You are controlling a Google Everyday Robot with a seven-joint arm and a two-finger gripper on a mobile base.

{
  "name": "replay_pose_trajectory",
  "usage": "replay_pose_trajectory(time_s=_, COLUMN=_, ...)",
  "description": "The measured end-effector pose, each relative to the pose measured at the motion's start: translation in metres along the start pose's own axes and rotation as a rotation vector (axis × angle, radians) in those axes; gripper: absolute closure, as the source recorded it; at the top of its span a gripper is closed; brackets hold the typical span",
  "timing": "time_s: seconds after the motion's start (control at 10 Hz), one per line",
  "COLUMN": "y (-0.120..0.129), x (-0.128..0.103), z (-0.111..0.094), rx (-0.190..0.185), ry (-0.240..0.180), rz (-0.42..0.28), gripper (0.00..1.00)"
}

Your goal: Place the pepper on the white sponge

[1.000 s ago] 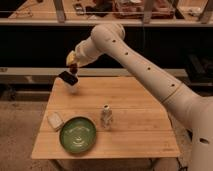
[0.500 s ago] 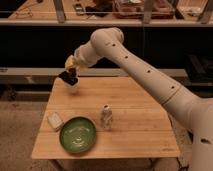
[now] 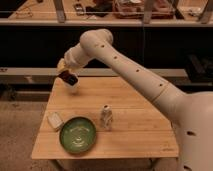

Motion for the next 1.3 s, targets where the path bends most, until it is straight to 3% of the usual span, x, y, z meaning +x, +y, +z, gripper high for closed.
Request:
replay_pose_trajectory(time_s=0.3, y=-0.029, x=-0.011, z=0.041, rx=0.015, ry=-0.077, rz=-0.117, gripper=0.9)
replay_pose_trajectory(time_s=0.8, y=-0.037, x=-0.074, z=0.11, rx=0.009, ry=-0.238, rz=-0.231, gripper=0.9)
replay_pose_trajectory(time_s=1.3, y=-0.032, x=-0.119, z=0.159, rx=-0.06, ry=-0.275, rz=-0.315, gripper=0.9)
